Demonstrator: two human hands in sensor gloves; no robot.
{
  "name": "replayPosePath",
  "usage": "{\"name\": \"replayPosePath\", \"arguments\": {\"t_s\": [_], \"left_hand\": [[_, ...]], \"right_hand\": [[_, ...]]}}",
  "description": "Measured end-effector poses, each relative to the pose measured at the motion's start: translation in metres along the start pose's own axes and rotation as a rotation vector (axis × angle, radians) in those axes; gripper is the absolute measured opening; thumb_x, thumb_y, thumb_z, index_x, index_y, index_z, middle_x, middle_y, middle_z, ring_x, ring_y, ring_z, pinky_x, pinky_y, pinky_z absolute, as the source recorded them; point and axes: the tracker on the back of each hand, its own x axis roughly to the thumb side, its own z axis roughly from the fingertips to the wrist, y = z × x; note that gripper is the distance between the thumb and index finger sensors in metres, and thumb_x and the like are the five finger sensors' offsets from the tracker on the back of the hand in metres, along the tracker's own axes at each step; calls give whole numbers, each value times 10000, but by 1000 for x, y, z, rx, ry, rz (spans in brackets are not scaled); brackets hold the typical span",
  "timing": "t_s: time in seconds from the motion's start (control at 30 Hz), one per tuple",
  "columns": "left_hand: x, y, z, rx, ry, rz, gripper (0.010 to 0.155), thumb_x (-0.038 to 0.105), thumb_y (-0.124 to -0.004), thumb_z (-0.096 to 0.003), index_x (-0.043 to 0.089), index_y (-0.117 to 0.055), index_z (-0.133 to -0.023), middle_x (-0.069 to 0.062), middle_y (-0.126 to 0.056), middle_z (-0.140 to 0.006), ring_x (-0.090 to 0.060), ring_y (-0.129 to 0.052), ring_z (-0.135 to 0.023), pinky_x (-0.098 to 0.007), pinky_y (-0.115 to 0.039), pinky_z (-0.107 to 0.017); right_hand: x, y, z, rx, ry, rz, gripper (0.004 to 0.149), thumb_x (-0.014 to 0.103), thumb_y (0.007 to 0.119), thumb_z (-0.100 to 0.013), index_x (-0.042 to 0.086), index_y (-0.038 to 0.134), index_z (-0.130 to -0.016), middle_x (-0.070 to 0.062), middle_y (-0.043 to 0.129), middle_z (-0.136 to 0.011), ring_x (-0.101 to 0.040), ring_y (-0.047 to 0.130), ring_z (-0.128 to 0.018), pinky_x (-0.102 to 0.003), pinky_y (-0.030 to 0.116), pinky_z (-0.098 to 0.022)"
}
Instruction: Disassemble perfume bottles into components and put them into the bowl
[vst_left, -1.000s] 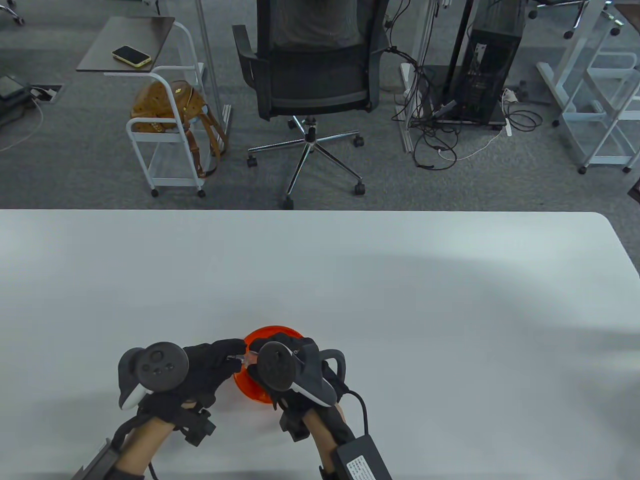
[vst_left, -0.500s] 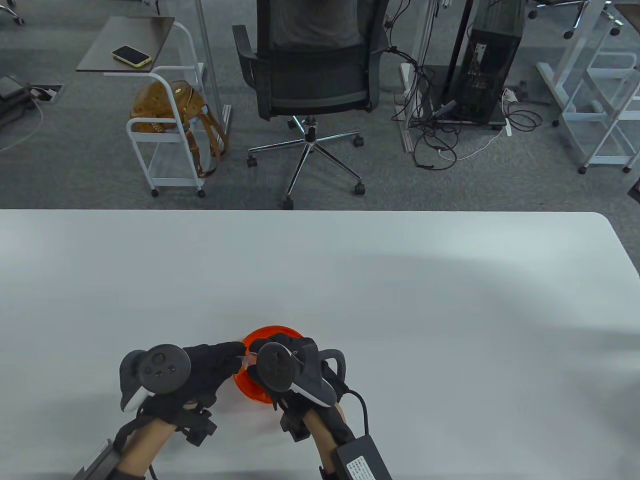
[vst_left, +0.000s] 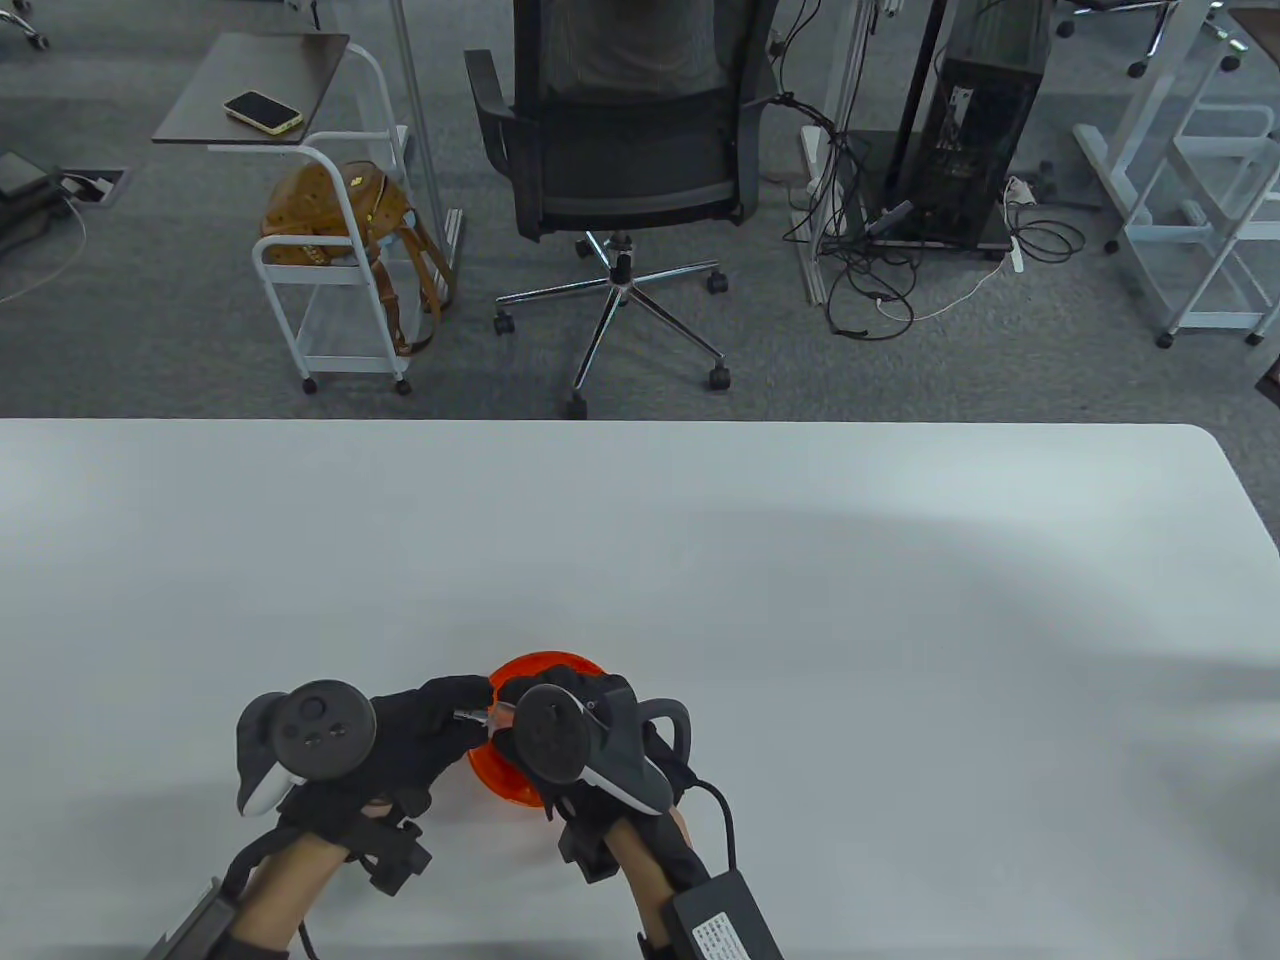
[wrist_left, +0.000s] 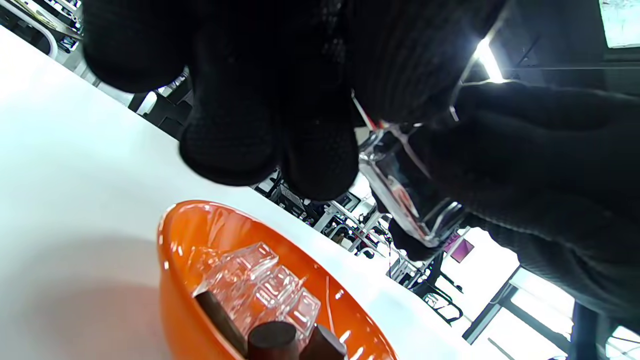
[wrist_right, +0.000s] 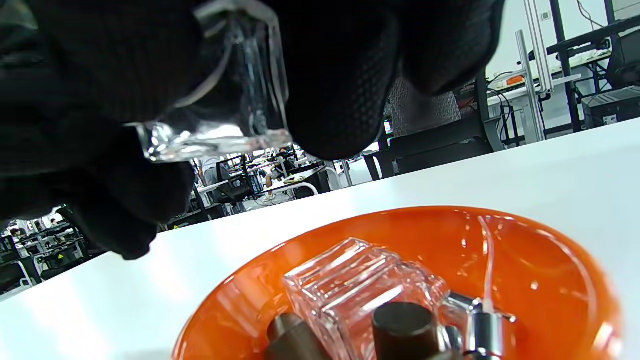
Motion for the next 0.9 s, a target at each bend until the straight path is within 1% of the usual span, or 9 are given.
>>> {"name": "replayPosePath", "arguments": {"t_s": [0.1,0.17,0.23,0.3,0.43,0.6,0.67,0.8,0.9], "left_hand": [[-3,0,2,39,15,-21,534,450,-771,-438,182,-967,-855,-87,-1172,-634,-296,-1123,-514,-574,-806,-528],[-4,0,0,-4,8,23,555,431,-822,-429,163,-912,-906,-87,-1154,-676,-289,-1115,-547,-572,-800,-539],[-4,0,-2,-49,7,44,550,353,-866,-438,176,-819,-957,-66,-1124,-730,-263,-1105,-594,-559,-797,-557],[-4,-1,-2,-42,-8,44,500,335,-855,-447,225,-827,-933,-65,-1135,-715,-260,-1111,-588,-557,-804,-553],[-5,0,0,12,13,3,534,453,-775,-441,187,-961,-864,-92,-1160,-655,-309,-1109,-549,-577,-795,-538],[-4,0,-1,-62,-2,44,536,336,-842,-451,199,-797,-968,-70,-1096,-765,-281,-1072,-658,-573,-771,-575],[-3,-1,-1,-57,-10,41,502,332,-828,-457,228,-810,-948,-75,-1111,-746,-284,-1082,-649,-571,-779,-568],[-4,0,1,7,9,3,534,446,-760,-444,181,-948,-869,-92,-1158,-653,-319,-1101,-576,-576,-792,-537],[-3,0,-1,-58,-14,52,548,357,-852,-443,187,-825,-964,-77,-1104,-760,-295,-1069,-668,-582,-767,-574]], "right_hand": [[0,1,0,6,-6,-6,552,513,841,-313,303,804,-822,60,925,-812,-96,1033,-597,-518,775,-632],[1,2,0,-3,-5,21,554,515,840,-312,302,802,-822,62,926,-810,-92,1035,-594,-515,778,-631],[0,1,-1,-5,-3,14,552,516,838,-313,301,805,-820,63,928,-807,-90,1036,-591,-514,779,-630],[0,1,-1,3,-2,-18,553,513,842,-312,298,806,-820,60,927,-808,-96,1034,-592,-516,777,-632],[-1,0,-1,8,-6,-13,551,514,841,-312,303,808,-820,60,927,-811,-96,1034,-597,-517,774,-634],[-1,1,-1,3,-2,-8,551,517,837,-313,298,808,-819,62,928,-806,-93,1035,-591,-515,779,-630],[-1,0,-1,5,-2,-24,550,514,839,-314,297,810,-818,60,929,-806,-94,1035,-591,-517,777,-631],[-1,0,-1,10,-9,-28,552,515,841,-312,301,807,-820,58,928,-809,-97,1034,-594,-518,775,-633],[-1,0,-1,-3,-7,-2,550,518,835,-313,301,808,-818,63,930,-804,-90,1037,-588,-513,780,-631]]}}
